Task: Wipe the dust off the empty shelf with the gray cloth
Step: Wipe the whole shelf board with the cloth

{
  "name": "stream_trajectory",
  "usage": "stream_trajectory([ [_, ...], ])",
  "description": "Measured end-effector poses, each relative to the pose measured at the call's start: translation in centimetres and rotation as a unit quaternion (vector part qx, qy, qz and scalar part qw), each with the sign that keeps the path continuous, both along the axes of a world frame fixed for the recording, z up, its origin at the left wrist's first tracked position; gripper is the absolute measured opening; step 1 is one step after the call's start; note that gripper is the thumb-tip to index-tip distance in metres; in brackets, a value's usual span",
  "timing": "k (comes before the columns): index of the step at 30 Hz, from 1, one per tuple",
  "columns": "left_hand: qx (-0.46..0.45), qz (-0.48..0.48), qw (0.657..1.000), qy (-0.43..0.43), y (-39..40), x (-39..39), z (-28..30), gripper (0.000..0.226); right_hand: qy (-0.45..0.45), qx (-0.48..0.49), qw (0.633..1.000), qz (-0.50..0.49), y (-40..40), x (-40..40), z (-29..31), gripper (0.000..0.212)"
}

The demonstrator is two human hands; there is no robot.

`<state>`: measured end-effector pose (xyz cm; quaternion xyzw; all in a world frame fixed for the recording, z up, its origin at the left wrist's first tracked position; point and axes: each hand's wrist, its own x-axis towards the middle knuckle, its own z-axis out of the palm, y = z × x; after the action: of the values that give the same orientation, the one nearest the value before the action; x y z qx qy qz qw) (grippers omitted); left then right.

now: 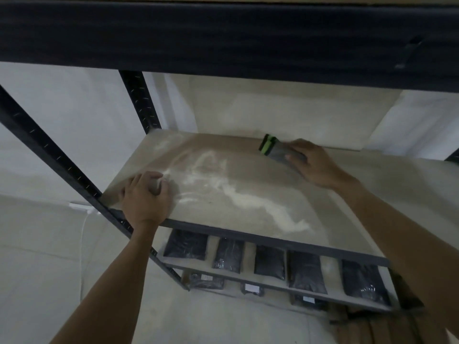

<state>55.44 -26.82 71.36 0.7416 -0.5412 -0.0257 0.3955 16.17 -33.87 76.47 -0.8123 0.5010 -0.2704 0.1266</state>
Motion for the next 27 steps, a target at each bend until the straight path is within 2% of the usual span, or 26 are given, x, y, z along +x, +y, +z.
stream_trajectory([
  [4,0.001,-0.005,1.0,-0.013,-0.1,0.1,-0.1,0.011,0.023,0.011,1.0,0.007,1.7,-0.2,-2.5,0.024],
  [7,0.0,-0.011,1.0,-0.014,-0.1,0.3,-0.3,0.013,0.039,0.022,0.999,0.016,5.1,1.4,-3.3,0.029],
  [10,-0.003,-0.014,1.0,-0.016,-0.1,0.4,-0.5,0.016,0.028,0.017,0.999,0.013,8.5,3.7,-3.2,0.035],
  [13,0.002,-0.008,1.0,-0.02,0.0,0.5,-0.5,0.015,0.0,0.035,0.998,0.042,10.6,4.4,-1.5,0.031],
  [16,0.003,-0.005,1.0,-0.02,0.1,0.4,-0.4,0.014,-0.008,0.008,0.998,-0.069,10.4,0.7,-0.1,0.034],
  [19,0.003,-0.006,1.0,-0.015,0.0,0.6,-0.6,0.015,0.02,-0.01,0.983,-0.185,10.9,-3.1,-1.4,0.055],
  [21,-0.003,-0.006,1.0,-0.016,0.0,0.6,-0.7,0.016,0.045,-0.016,0.977,-0.208,11.6,-2.7,-3.4,0.058],
  [24,-0.007,0.003,0.999,-0.034,-0.1,0.6,-0.9,0.015,0.051,-0.011,0.973,-0.227,13.2,1.0,-4.3,0.044],
  [27,-0.011,0.004,0.999,-0.037,-0.2,0.6,-0.9,0.013,0.038,-0.003,0.98,-0.195,15.1,4.0,-4.2,0.039],
])
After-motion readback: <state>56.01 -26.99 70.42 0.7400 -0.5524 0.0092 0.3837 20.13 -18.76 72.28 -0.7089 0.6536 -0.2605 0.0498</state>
